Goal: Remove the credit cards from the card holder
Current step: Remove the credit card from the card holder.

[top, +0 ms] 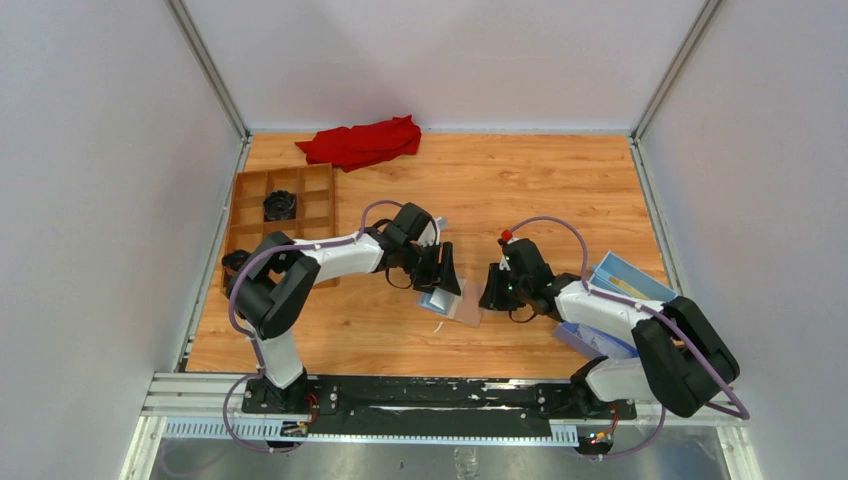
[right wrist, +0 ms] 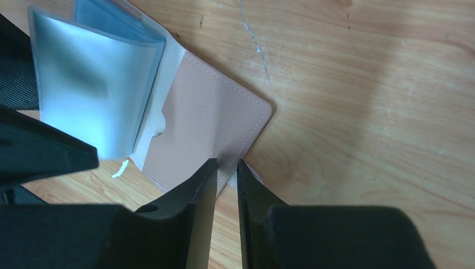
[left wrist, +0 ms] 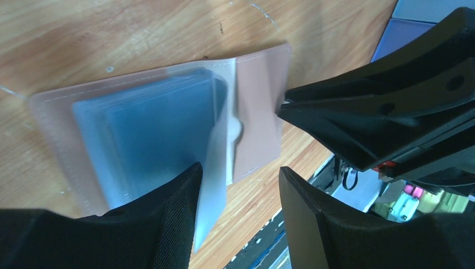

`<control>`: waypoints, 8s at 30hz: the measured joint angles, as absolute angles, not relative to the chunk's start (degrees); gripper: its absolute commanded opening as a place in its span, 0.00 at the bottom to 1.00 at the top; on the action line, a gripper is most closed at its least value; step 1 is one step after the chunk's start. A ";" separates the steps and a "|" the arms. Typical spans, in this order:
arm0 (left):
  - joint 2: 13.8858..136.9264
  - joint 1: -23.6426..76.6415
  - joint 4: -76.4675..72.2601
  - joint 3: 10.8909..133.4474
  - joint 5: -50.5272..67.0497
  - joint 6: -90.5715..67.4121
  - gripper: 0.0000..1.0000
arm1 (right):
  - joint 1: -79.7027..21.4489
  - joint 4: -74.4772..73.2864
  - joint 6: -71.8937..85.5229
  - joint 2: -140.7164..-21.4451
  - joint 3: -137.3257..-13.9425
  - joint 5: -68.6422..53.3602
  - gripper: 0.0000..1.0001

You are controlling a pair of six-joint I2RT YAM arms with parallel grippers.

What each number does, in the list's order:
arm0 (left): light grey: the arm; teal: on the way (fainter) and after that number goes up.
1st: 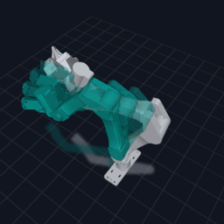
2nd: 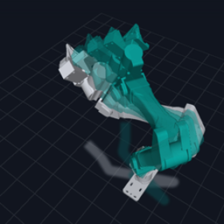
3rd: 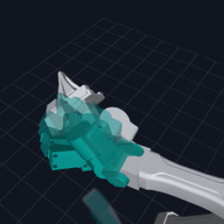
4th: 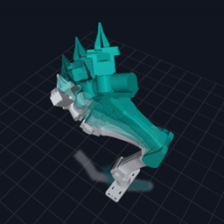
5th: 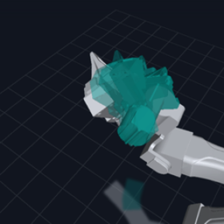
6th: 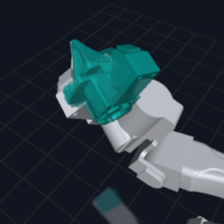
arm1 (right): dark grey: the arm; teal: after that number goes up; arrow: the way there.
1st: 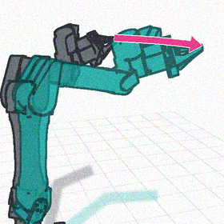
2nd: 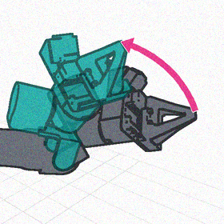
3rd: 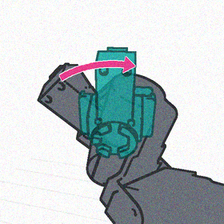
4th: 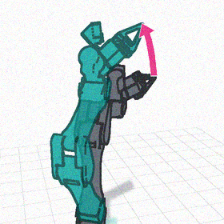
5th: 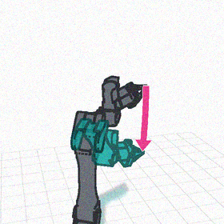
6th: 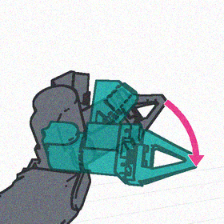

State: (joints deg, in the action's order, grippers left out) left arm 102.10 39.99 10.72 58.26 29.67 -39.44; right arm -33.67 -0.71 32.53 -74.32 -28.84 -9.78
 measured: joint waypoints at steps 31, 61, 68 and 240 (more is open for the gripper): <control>111.07 45.84 1.72 61.69 36.23 -43.57 0.55 | -32.10 -0.86 41.12 -49.80 -18.31 -7.46 0.25; 106.50 44.53 5.39 62.02 33.82 -41.78 0.57 | -30.09 16.78 46.65 -74.65 -20.58 -13.17 0.00; 102.43 40.23 10.57 61.12 27.35 -39.81 0.59 | -29.15 20.14 46.72 -77.47 -20.73 -15.49 0.00; 95.37 42.63 0.12 56.49 31.92 -45.52 0.56 | -31.20 5.91 42.59 -64.77 -24.75 -18.61 0.28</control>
